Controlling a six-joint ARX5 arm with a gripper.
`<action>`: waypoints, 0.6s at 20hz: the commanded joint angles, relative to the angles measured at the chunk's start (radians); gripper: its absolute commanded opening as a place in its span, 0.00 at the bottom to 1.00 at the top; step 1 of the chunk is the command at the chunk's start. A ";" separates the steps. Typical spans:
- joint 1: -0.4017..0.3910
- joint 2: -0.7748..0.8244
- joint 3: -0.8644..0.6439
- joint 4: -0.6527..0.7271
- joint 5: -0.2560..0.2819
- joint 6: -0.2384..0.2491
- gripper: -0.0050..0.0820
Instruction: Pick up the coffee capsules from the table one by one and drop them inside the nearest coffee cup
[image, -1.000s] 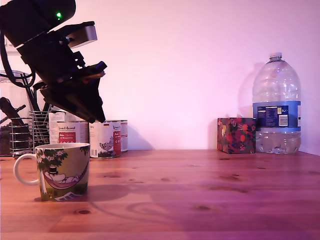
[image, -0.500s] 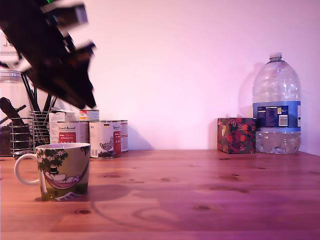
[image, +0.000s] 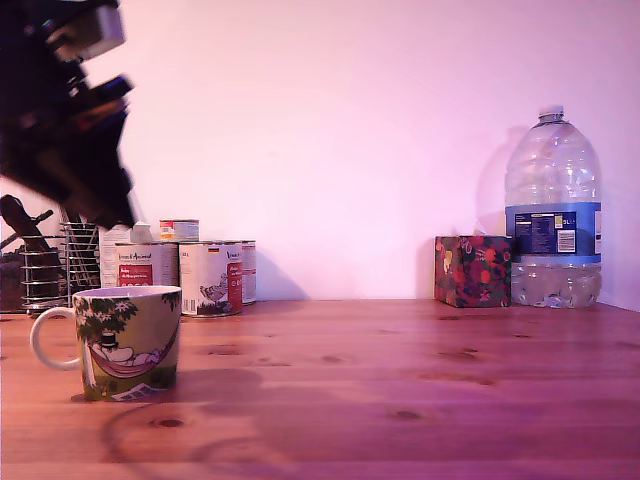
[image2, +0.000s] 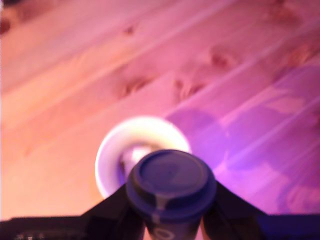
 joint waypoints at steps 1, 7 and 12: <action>0.009 -0.014 -0.030 -0.005 -0.003 -0.003 0.29; 0.012 -0.002 -0.027 0.004 -0.024 -0.003 0.29; 0.010 0.084 0.032 -0.033 -0.037 -0.003 0.29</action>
